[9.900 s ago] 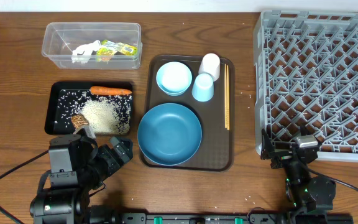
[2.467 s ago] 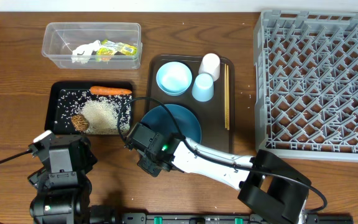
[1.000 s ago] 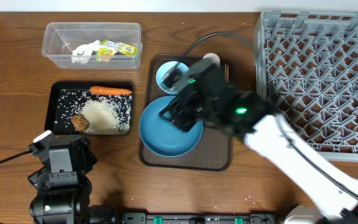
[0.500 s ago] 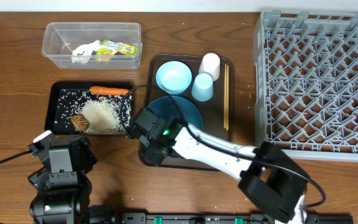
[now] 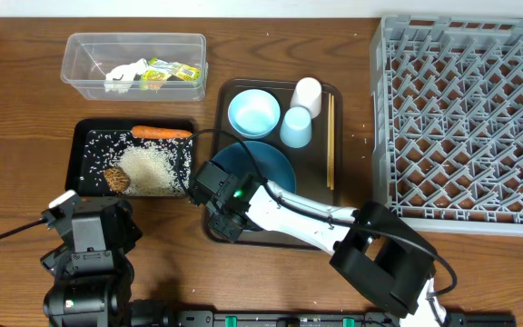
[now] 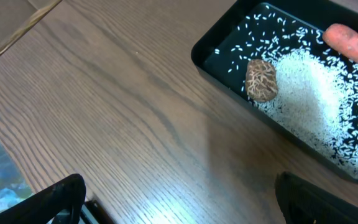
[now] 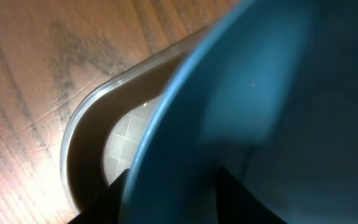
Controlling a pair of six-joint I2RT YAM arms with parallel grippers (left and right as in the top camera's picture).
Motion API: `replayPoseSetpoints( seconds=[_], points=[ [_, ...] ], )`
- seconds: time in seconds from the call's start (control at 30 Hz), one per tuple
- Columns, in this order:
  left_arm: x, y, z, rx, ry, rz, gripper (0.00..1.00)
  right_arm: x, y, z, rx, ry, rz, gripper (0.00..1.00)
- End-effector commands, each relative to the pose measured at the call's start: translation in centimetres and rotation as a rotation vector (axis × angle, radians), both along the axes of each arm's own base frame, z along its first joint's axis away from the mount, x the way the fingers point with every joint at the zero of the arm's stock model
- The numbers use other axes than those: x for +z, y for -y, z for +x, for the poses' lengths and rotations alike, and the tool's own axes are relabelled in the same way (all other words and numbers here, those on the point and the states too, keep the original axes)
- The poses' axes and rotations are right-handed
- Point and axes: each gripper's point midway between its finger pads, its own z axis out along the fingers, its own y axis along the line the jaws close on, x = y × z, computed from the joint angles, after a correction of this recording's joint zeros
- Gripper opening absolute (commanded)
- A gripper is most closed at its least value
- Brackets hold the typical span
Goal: Sort waste into correct bins and load items into the dishwasher rack
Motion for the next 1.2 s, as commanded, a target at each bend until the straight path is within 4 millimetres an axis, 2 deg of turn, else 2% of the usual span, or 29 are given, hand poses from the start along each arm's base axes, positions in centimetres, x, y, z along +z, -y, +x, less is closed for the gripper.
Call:
replayPoseSetpoints(
  seconds=[0.0, 0.2, 0.37, 0.53, 0.67, 0.73, 0.83, 0.97, 1.07, 1.17],
  points=[
    [-0.1, -0.2, -0.2, -0.002, -0.016, 0.018, 0.98, -1.7, 0.4, -0.6, 0.012, -0.018, -0.041, 0.3],
    [-0.1, -0.2, -0.2, -0.002, -0.016, 0.018, 0.98, -1.6, 0.4, -0.2, -0.005, -0.001, -0.045, 0.01],
    [-0.1, -0.2, -0.2, -0.002, -0.016, 0.018, 0.98, -0.1, -0.3, 0.1, -0.039, -0.004, -0.024, 0.01],
    [-0.1, -0.2, -0.2, -0.002, -0.016, 0.019, 0.98, 4.1, -1.6, 0.4, -0.059, -0.021, 0.058, 0.01],
    [-0.1, -0.2, -0.2, -0.002, -0.016, 0.018, 0.98, 9.1, -2.4, 0.0, -0.05, -0.076, 0.196, 0.01],
    [-0.1, -0.2, -0.2, -0.002, -0.016, 0.018, 0.98, 11.8, -2.2, 0.2, -0.052, -0.084, 0.264, 0.01],
    [-0.1, -0.2, -0.2, -0.002, -0.016, 0.018, 0.98, 16.1, -0.6, 1.5, -0.093, -0.073, 0.356, 0.01],
    [-0.1, -0.2, -0.2, -0.002, -0.016, 0.018, 0.98, 21.2, 2.9, 4.0, -0.178, -0.035, 0.455, 0.01],
    [-0.1, -0.2, -0.2, -0.002, -0.016, 0.018, 0.98, 24.5, 6.5, 6.2, -0.257, 0.01, 0.521, 0.01],
    [-0.1, -0.2, -0.2, -0.002, -0.016, 0.018, 0.98, 27.2, 11.7, 9.1, -0.385, 0.073, 0.567, 0.01]
  ],
)
